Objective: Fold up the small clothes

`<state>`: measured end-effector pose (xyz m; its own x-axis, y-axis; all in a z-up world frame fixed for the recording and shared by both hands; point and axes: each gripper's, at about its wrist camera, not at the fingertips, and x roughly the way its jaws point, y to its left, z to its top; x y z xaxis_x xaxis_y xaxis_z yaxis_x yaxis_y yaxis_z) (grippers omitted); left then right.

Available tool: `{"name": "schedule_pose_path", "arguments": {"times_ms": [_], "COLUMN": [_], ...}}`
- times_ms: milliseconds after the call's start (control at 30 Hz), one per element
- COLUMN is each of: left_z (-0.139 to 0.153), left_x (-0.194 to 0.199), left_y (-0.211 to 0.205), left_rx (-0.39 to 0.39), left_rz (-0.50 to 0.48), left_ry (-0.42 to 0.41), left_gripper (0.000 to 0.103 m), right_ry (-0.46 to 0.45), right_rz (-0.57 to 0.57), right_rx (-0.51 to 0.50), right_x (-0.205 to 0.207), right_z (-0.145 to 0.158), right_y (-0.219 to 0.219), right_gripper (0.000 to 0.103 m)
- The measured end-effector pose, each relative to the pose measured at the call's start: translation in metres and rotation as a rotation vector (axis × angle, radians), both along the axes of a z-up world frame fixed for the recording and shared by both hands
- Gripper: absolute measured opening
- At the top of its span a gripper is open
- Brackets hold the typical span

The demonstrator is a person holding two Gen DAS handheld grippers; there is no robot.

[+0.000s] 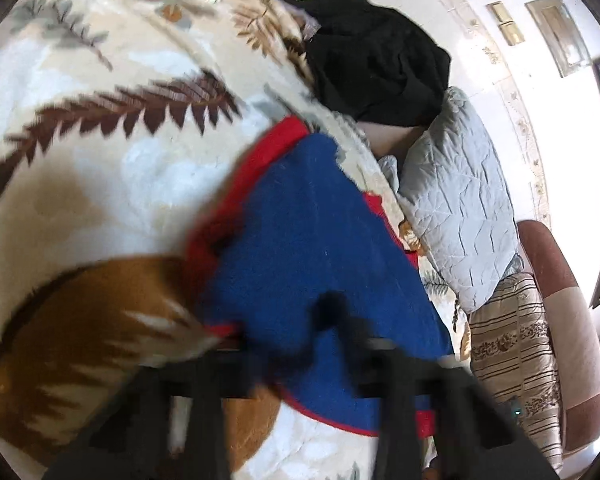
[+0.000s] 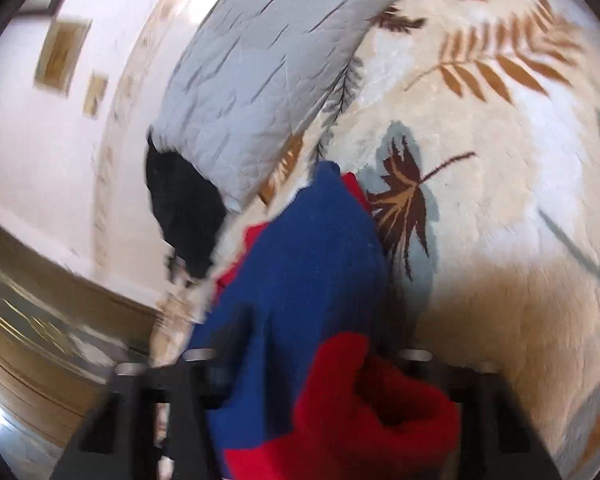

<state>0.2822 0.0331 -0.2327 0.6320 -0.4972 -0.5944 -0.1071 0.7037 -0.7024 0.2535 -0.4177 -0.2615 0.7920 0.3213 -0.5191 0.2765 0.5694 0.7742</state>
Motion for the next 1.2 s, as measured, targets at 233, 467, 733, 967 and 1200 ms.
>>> {"name": "schedule_pose_path", "arguments": {"times_ms": [233,467,733,967,1200], "left_z": [0.040,0.035,-0.004,-0.001,0.012], "left_x": [-0.018,-0.053,-0.042,-0.037,-0.034], "left_y": [0.000,0.014,0.028,0.022,0.011], "left_rx": [0.061,0.087,-0.063,-0.071,0.037], "left_rz": [-0.052,-0.105,-0.063,-0.021,-0.038], "left_ry": [-0.106,-0.045,0.095,0.071,0.012], "left_gripper": [0.010,0.011,0.051,0.049,0.029], "right_ry": [-0.075,-0.035,0.201,0.171,0.084], "right_rz": [0.023,0.073,0.042,-0.184,0.242], "right_rx": [-0.240,-0.248,-0.087,-0.263,-0.222], "right_x": [-0.020,-0.066,-0.080,-0.123,-0.041], "right_z": [0.049,0.061,0.037,0.083,0.090], "right_y": [0.019,0.024,0.002,-0.024,0.056], "right_gripper": [0.014,0.014,0.024,0.028,0.027]}}
